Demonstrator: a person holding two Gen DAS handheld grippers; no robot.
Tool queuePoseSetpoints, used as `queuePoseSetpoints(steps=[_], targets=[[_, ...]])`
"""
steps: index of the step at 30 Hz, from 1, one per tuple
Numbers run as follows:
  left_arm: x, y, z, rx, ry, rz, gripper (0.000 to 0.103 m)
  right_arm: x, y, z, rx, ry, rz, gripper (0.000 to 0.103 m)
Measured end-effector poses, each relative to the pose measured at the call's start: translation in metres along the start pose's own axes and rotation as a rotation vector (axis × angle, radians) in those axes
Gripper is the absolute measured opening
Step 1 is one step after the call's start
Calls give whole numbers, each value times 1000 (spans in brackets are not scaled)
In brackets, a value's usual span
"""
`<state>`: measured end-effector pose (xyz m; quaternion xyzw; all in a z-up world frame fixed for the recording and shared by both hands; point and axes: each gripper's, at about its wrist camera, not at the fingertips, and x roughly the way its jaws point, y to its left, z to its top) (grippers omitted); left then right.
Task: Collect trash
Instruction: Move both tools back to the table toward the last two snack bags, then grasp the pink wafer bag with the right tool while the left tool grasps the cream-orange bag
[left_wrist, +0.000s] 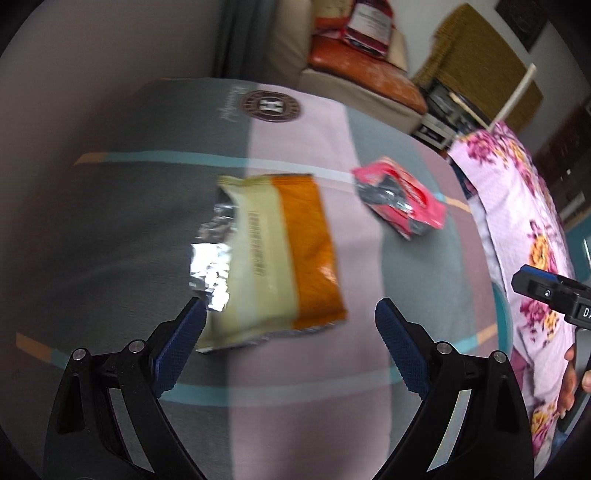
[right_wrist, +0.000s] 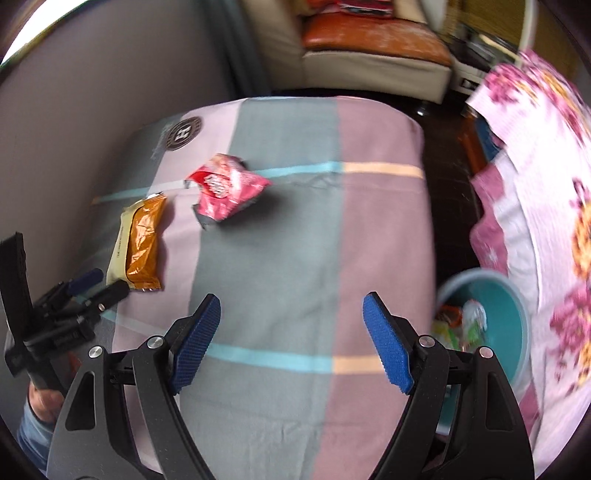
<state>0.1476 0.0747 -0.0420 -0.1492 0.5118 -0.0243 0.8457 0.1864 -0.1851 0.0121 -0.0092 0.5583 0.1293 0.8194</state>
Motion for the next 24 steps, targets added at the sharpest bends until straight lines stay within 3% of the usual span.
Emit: queuePoseSetpoints(steps=[6, 15, 20, 23, 24], targets=[[6, 26, 12, -37, 2, 25, 93, 21, 24, 33, -80, 18, 19, 76], [34, 19, 22, -6, 58, 32, 93, 76, 44, 90, -182, 67, 65, 76], [44, 10, 24, 33, 66, 49, 98, 105, 44, 105, -168, 105, 84, 76], [47, 4, 23, 53, 49, 45, 98, 115, 42, 103, -150, 112, 104, 76], [47, 0, 22, 65, 43, 46, 93, 118, 44, 100, -149, 111, 112, 75]])
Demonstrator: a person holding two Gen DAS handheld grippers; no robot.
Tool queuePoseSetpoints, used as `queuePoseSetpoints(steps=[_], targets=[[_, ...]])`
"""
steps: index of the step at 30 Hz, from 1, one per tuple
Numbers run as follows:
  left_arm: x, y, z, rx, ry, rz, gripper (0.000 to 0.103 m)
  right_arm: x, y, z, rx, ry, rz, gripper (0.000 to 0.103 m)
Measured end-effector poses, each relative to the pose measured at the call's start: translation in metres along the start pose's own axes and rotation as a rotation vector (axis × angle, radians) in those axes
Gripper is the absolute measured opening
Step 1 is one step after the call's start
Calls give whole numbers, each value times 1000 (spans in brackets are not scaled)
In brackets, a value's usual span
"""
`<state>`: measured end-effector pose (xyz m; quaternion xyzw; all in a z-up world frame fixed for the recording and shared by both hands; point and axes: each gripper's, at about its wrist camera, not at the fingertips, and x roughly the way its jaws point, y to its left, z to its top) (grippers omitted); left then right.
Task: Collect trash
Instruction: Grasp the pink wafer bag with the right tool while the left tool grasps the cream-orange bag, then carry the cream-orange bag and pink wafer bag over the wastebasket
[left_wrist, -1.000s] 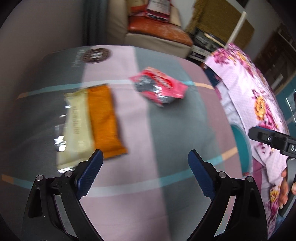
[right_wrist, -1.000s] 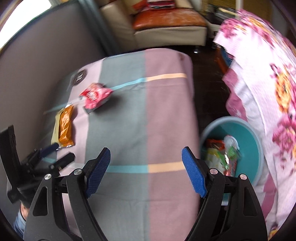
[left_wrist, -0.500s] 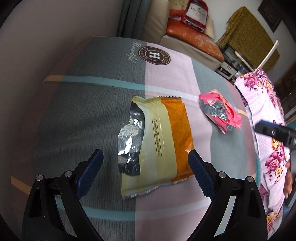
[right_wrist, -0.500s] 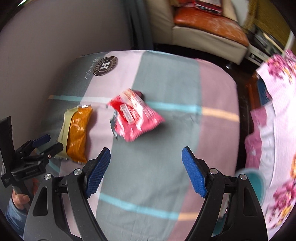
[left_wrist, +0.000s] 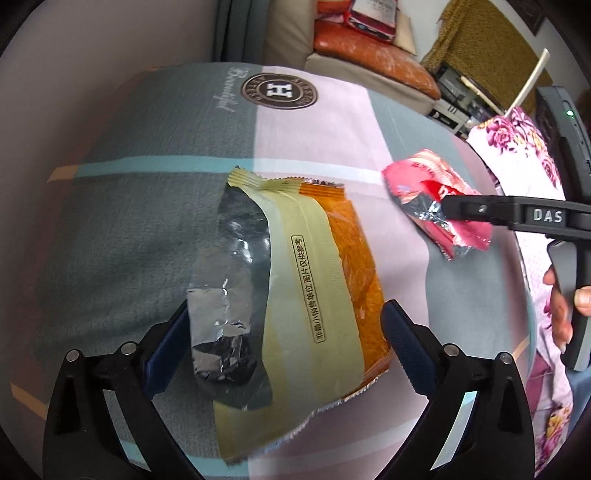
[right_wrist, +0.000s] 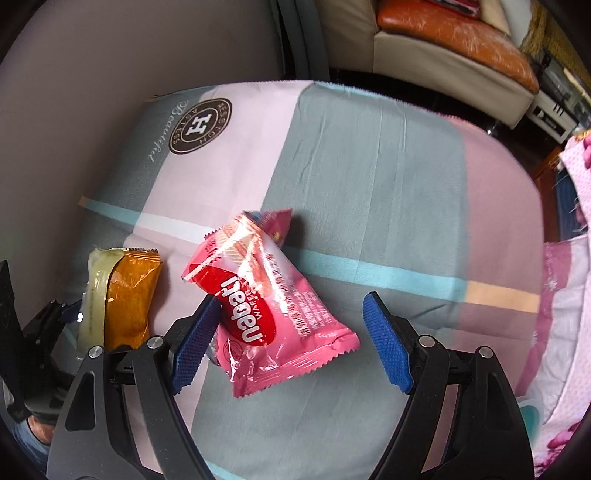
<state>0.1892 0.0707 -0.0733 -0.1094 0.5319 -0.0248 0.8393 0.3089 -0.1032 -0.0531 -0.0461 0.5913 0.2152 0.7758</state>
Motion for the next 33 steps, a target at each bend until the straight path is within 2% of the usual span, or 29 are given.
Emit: queuePoseSetpoints(steps=[1, 3, 4, 5, 6, 7, 8, 10, 20, 33], targets=[[-1, -4, -2, 16, -12, -1, 89, 2, -1, -2, -1, 0, 5, 66], [-2, -14, -2, 39, -19, -17, 57, 5, 1, -10, 3, 1, 29, 51], [-3, -19, -3, 46, -22, -30, 49, 5, 0, -11, 1, -5, 27, 49], [-5, -23, -3, 48, -24, -48, 36, 4, 2, -14, -3, -17, 23, 48], [-6, -25, -3, 46, -27, -52, 28, 0, 4, -17, -1, -31, 26, 46], [-8, -27, -4, 44, -38, -51, 25, -1, 5, -18, 0, -34, 29, 44], [-10, -29, -4, 43, -46, -49, 23, -5, 6, -21, 4, -44, 32, 42], [-16, -28, -5, 29, -57, -55, 22, -16, 7, -28, 18, -63, 36, 31], [-47, -51, -18, 69, -88, -63, 20, -66, -1, -73, 90, -137, 31, 30], [-63, -123, -50, 179, -65, -116, 20, -128, -38, -155, 222, -227, 21, 30]])
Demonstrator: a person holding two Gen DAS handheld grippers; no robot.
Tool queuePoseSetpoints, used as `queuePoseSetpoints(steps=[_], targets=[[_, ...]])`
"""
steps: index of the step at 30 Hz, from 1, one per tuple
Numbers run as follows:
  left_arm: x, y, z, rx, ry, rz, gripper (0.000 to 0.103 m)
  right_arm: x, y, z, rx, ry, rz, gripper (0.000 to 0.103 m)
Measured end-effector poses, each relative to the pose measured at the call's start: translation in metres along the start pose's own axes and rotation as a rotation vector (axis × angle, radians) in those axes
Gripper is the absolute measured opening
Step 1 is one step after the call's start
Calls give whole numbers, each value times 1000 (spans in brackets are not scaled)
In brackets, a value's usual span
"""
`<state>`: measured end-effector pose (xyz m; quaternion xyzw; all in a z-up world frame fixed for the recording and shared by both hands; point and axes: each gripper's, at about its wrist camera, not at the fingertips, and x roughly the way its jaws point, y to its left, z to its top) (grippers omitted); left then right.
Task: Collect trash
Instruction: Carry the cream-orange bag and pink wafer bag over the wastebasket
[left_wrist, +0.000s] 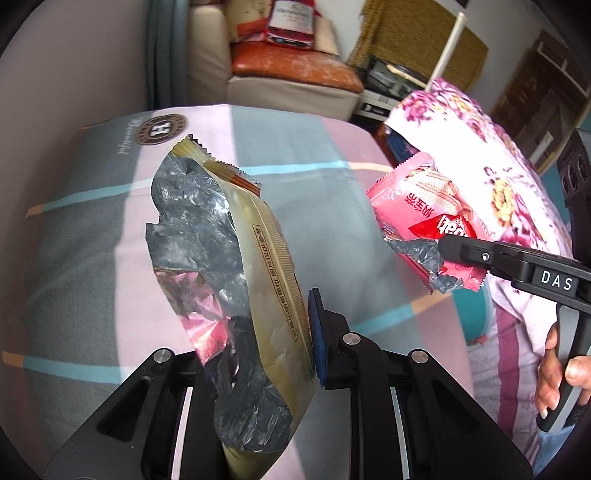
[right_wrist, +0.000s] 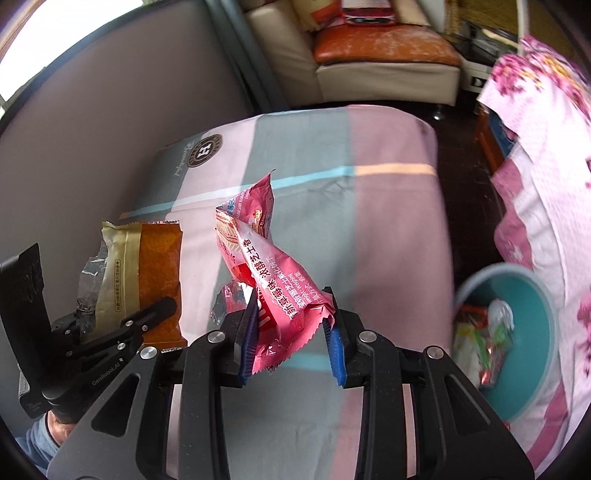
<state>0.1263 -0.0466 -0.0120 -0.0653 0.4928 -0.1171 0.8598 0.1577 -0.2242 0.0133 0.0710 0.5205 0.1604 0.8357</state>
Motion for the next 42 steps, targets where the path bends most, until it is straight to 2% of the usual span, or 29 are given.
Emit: queuePoseSetpoints(steps=[14, 31, 42], targets=[[-4, -88, -19, 164, 38, 19, 20, -61, -66, -60, 122, -114, 43, 31], [7, -197, -40, 367, 91, 6, 20, -130, -154, -116, 278, -265, 1, 31], [28, -253, -33, 426, 98, -75, 20, -148, -192, -130, 350, -293, -40, 32]])
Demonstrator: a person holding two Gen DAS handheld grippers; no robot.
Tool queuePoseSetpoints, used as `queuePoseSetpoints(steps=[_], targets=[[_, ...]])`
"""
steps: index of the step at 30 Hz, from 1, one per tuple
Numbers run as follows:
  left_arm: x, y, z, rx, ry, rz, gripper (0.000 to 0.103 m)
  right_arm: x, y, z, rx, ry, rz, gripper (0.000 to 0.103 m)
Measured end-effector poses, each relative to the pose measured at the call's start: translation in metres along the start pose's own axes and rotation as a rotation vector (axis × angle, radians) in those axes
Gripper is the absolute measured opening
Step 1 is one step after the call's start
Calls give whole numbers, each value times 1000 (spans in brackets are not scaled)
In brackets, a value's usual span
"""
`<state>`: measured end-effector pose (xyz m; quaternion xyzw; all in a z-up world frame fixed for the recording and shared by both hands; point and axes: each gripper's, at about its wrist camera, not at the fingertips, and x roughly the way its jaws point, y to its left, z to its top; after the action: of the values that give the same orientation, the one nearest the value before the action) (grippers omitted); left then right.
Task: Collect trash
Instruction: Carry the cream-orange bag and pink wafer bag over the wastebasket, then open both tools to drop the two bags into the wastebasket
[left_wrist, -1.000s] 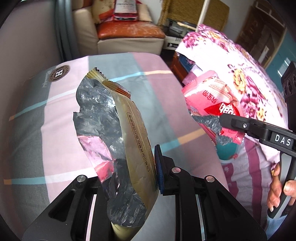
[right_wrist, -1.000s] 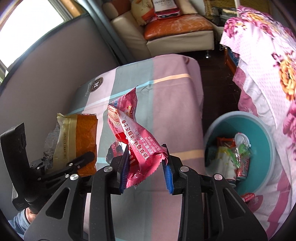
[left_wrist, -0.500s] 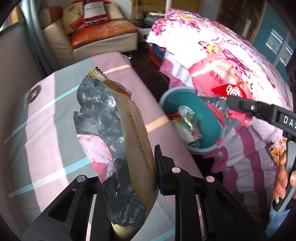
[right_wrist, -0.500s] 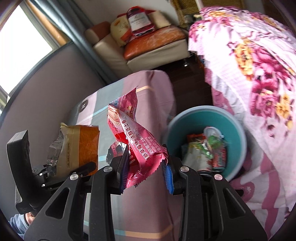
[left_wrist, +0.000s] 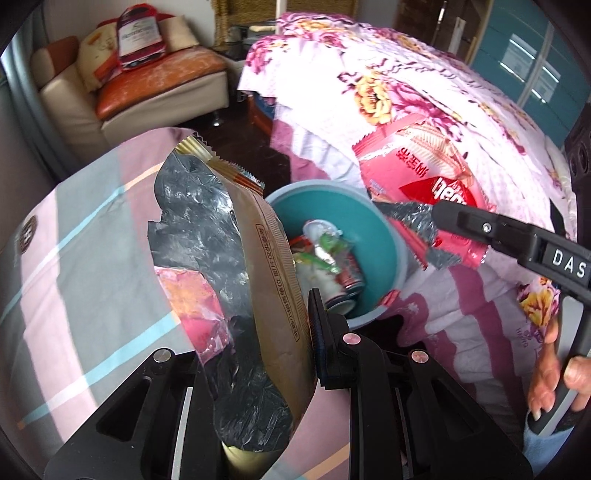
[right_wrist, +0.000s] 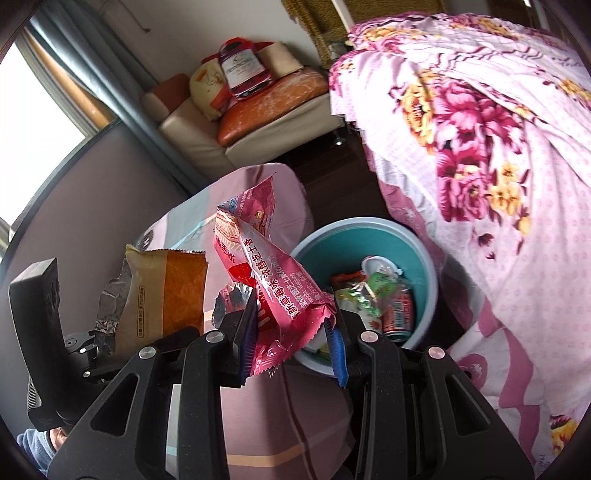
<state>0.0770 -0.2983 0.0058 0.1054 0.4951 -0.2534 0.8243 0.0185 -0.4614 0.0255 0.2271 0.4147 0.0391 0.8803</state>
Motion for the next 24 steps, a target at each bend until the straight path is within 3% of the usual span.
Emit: queuePoseSetpoints(steps=[13, 16, 17, 19, 20, 21, 24], targets=[[50, -14, 36, 6, 37, -84, 21, 11, -36, 14, 81, 30, -95, 32], [59, -13, 41, 1, 39, -95, 25, 15, -42, 17, 91, 37, -117, 32], [61, -13, 42, -1, 39, -97, 30, 16, -44, 19, 95, 40, -125, 32], [66, -13, 44, -2, 42, -103, 50, 20, -46, 22, 98, 46, -136, 33], [66, -13, 44, 1, 36, -97, 67, 22, -47, 22, 98, 48, -138, 33], [66, -12, 44, 4, 22, -80, 77, 25, -48, 25, 99, 54, -147, 33], [66, -9, 44, 0, 1, -49, 86, 31, -50, 28, 96, 67, -156, 33]])
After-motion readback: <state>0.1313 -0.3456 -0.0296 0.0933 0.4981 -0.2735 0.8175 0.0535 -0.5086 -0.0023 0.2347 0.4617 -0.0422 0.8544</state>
